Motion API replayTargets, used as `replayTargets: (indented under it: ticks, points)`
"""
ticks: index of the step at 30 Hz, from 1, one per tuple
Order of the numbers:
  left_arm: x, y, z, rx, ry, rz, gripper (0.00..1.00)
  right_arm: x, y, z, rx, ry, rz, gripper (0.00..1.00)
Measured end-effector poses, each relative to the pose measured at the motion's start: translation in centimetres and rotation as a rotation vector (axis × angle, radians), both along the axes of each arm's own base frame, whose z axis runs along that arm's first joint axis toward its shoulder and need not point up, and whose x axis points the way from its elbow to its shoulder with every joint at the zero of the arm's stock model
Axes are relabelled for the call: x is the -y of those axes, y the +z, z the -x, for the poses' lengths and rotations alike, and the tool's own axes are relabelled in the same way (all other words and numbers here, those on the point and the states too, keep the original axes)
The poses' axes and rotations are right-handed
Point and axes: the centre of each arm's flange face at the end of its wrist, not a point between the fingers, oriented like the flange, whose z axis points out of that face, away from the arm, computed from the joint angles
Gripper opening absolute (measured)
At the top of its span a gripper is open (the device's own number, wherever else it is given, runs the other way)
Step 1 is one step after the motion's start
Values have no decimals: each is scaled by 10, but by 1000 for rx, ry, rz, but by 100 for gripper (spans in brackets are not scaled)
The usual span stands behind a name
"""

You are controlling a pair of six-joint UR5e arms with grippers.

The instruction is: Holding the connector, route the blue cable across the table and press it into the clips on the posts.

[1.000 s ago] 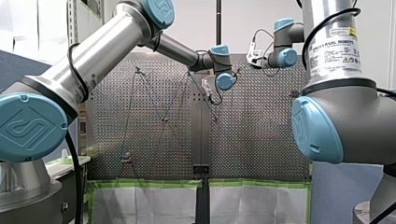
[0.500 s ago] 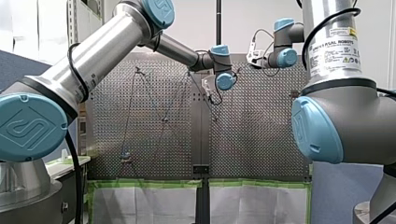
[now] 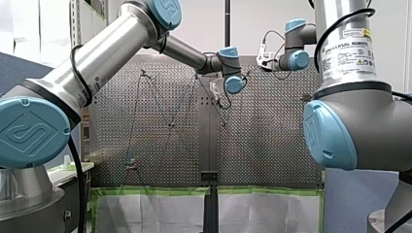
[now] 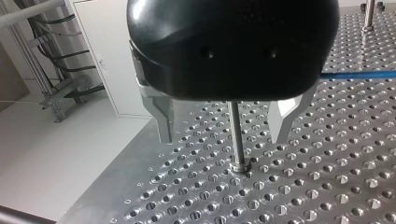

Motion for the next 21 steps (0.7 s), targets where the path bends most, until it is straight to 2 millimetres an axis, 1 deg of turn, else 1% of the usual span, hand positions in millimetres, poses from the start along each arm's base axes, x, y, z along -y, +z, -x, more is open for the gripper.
replayTargets:
  ticks: [16, 17, 21]
  points:
    - [-1, 1, 0, -2, 3, 0, 99, 0, 0, 0, -1, 1, -1, 0]
    - [-1, 0, -1, -6, 5, -3, 99, 1, -1, 0, -2, 1, -4, 0]
    - [0, -22, -3, -48, 10, -37, 99, 6, -13, 1, -10, 3, -29, 0]
